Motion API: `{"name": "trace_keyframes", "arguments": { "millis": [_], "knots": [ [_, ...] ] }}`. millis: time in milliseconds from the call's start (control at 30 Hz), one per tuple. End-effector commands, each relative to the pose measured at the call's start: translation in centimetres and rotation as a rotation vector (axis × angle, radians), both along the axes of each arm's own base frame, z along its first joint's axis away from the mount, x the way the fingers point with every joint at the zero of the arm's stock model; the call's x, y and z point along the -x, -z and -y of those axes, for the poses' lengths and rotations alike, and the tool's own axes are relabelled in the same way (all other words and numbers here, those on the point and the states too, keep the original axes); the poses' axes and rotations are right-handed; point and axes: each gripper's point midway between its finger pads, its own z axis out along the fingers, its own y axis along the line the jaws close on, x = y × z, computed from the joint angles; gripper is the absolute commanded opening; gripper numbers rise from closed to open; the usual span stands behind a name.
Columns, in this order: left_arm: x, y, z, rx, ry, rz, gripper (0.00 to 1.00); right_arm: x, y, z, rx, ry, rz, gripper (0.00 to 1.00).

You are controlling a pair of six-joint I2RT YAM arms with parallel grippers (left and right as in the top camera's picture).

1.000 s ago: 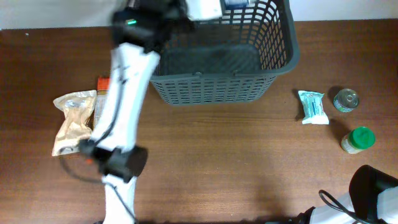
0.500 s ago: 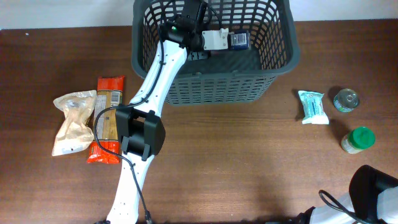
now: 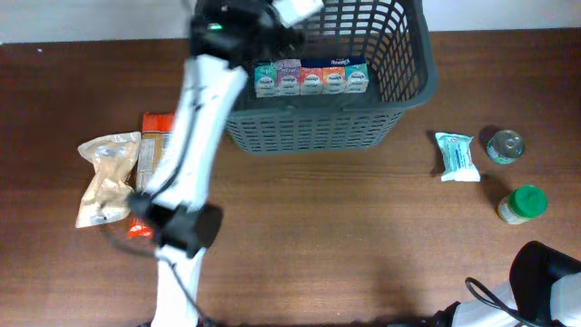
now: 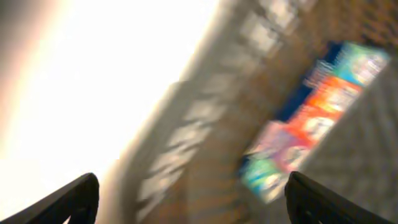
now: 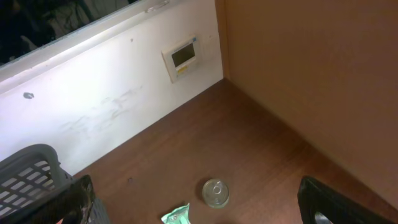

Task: Pack container

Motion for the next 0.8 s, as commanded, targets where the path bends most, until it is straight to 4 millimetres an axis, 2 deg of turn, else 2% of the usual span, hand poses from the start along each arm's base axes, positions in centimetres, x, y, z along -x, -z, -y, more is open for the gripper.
{"name": "trace_keyframes", "arguments": {
  "millis": [0, 67, 133, 200, 233, 300, 400, 433, 500, 533, 567, 667, 767],
  "knots": [
    [7.0, -12.8, -10.3, 0.096, -0.368, 0.225, 0.92, 0.4, 0.0, 0.3, -0.002, 0.020, 0.000, 0.99],
    [9.2, -12.9, -13.6, 0.106, -0.455, 0.190, 0.92, 0.4, 0.0, 0.3, -0.002, 0.020, 0.000, 0.99],
    [10.8, -11.6, -17.1, 0.119, -0.556, 0.119, 0.92, 0.4, 0.0, 0.3, -0.002, 0.020, 0.000, 0.99],
    [12.0, -9.4, -20.4, 0.145, -0.680, 0.025, 0.91, 0.4, 0.0, 0.3, -0.002, 0.020, 0.000, 0.99],
    [12.6, -7.7, -22.1, 0.163, -0.750, -0.042, 0.90, 0.4, 0.0, 0.3, -0.002, 0.020, 0.000, 0.99],
    [13.1, -4.1, -24.2, 0.203, -0.832, -0.188, 0.89, 0.4, 0.0, 0.3, -0.002, 0.020, 0.000, 0.99],
    [12.8, 1.7, -25.3, 0.261, -0.845, -0.422, 0.89, 0.4, 0.0, 0.3, -0.002, 0.020, 0.000, 0.99],
    [12.5, 4.6, -25.7, 0.271, -0.857, -0.522, 0.89, 0.4, 0.0, 0.3, -0.002, 0.020, 0.000, 0.99],
    [12.3, 8.9, -26.5, 0.248, -0.888, -0.655, 0.89, 0.4, 0.0, 0.3, -0.002, 0.020, 0.000, 0.99],
    [12.5, 12.0, -26.8, 0.222, -0.909, -0.747, 0.89, 0.4, 0.0, 0.3, -0.002, 0.020, 0.000, 0.99],
    [12.6, 13.6, -27.0, 0.211, -0.918, -0.792, 0.82, 0.4, 0.0, 0.3, -0.002, 0.020, 0.000, 0.99],
    [12.9, 18.5, -27.5, 0.193, -0.964, -0.909, 0.81, 0.4, 0.0, 0.3, -0.002, 0.020, 0.000, 0.99],
    [13.4, 23.1, -27.2, 0.188, -0.966, -1.004, 0.81, 0.4, 0.0, 0.3, -0.002, 0.020, 0.000, 0.99]
  ]
}}
